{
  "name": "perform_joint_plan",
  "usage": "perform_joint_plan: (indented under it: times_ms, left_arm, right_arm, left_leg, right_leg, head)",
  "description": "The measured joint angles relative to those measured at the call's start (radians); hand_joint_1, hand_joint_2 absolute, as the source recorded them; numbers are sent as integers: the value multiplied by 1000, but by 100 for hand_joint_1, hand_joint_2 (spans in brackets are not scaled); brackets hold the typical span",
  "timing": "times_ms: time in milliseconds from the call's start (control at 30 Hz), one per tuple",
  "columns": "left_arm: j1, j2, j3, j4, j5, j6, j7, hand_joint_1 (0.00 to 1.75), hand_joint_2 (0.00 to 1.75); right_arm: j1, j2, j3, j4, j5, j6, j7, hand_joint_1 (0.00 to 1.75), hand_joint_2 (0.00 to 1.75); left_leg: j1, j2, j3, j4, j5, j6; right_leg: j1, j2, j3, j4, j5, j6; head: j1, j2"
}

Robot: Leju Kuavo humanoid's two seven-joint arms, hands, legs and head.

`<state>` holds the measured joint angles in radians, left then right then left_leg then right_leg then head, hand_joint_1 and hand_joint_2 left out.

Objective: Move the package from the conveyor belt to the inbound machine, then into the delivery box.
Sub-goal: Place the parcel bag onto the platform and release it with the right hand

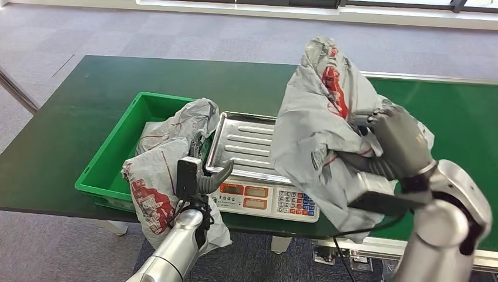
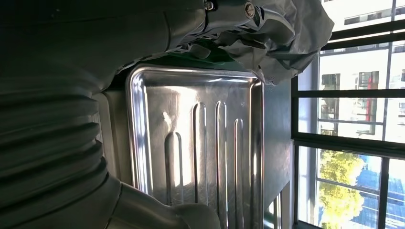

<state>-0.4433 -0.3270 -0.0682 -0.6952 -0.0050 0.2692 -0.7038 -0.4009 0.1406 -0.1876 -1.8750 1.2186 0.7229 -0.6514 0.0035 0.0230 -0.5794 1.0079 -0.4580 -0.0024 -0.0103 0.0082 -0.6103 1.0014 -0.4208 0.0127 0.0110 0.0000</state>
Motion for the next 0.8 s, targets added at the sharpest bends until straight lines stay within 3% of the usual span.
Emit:
perform_joint_plan:
  times_ms: [100, 300, 467, 633, 800]
  left_arm:
    - [-8, -4, -3, 9, 0, -8, 0, 0, 175]
    - [-14, -4, -8, 23, 0, -13, 0, 0, 175]
    - [-23, -5, -37, 35, 18, -6, 0, 0, 175]
    - [-27, -5, -73, 41, 37, -2, 0, 0, 175]
    - [-27, -5, -89, 44, 39, -2, 0, 0, 175]
  right_arm:
    - [-133, -31, 59, 240, 119, 0, 60, 175, 175]
    - [-330, -56, 161, 588, 161, 0, 96, 175, 175]
    - [-524, -21, 322, 950, 202, 0, 118, 175, 175]
    - [-590, 55, 456, 1166, 201, 0, 78, 175, 175]
    - [-602, 90, 509, 1254, 196, 0, 66, 175, 175]
  left_leg:
    - [0, 0, 0, 0, 3, 1]
    - [0, -3, -3, 0, 5, 0]
    - [0, -5, -4, 0, 6, -2]
    - [1, -9, -5, 0, 6, -3]
    - [1, -13, -7, 0, 6, -2]
  right_leg:
    - [0, 0, -1, 0, 3, 1]
    - [0, -2, -2, 1, 4, 0]
    - [0, -3, -4, 2, 4, -1]
    - [2, -7, -4, 2, 2, -3]
    - [2, -11, -4, 2, 2, -3]
  head:
    - [0, 0]
    - [0, 0]
    - [0, 0]
    - [0, 0]
    - [0, 0]
